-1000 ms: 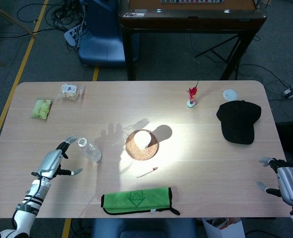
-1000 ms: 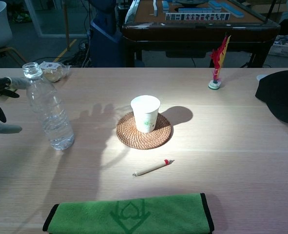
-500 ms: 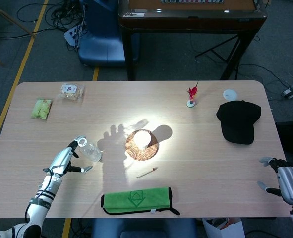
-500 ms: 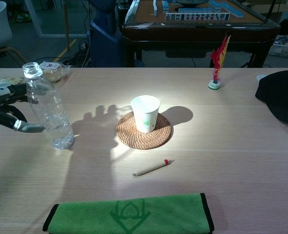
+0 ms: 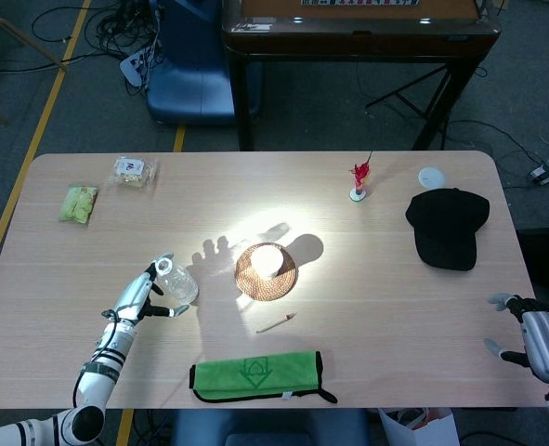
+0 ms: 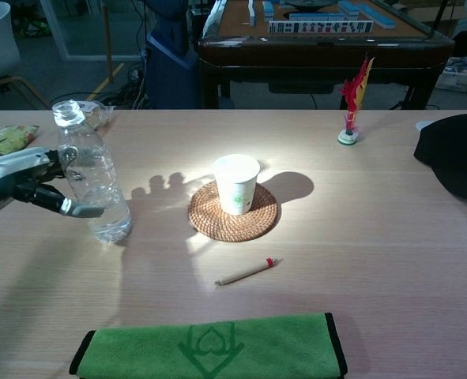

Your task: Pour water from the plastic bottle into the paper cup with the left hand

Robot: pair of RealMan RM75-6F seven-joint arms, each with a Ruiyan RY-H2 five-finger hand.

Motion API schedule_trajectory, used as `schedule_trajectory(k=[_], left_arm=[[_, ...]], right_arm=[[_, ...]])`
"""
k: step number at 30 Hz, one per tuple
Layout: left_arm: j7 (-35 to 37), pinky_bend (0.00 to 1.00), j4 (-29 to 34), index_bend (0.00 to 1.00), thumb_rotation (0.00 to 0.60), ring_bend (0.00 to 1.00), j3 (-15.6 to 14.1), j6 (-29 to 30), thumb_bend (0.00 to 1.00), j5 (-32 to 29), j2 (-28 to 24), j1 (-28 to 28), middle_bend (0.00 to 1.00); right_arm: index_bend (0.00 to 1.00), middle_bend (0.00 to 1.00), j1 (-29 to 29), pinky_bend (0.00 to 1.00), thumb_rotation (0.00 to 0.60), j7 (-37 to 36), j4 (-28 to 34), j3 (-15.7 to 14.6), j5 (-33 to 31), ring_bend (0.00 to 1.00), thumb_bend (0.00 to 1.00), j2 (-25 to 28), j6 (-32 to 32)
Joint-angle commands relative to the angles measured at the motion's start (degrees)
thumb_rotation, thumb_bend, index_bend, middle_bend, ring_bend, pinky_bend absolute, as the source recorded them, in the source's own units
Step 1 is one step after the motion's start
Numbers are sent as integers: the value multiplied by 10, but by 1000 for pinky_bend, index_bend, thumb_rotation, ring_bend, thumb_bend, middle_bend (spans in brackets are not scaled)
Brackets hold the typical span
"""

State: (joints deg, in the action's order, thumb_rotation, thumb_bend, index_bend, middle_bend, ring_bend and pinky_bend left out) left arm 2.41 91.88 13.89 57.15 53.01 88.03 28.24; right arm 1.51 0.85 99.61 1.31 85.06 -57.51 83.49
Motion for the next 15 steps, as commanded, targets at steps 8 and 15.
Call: schedule_trajectory(k=[8, 15], left_arm=[[-32, 315, -24, 47, 600, 129, 22, 32, 76, -46, 40, 13, 69], [-32, 262, -37, 99, 600, 145, 26, 34, 76, -45, 56, 17, 94]], right_arm=[[371, 416, 1, 454, 600, -6, 0, -1, 0, 403, 0, 1, -4], [371, 416, 1, 454, 600, -6, -1, -1, -1, 403, 0, 1, -5]])
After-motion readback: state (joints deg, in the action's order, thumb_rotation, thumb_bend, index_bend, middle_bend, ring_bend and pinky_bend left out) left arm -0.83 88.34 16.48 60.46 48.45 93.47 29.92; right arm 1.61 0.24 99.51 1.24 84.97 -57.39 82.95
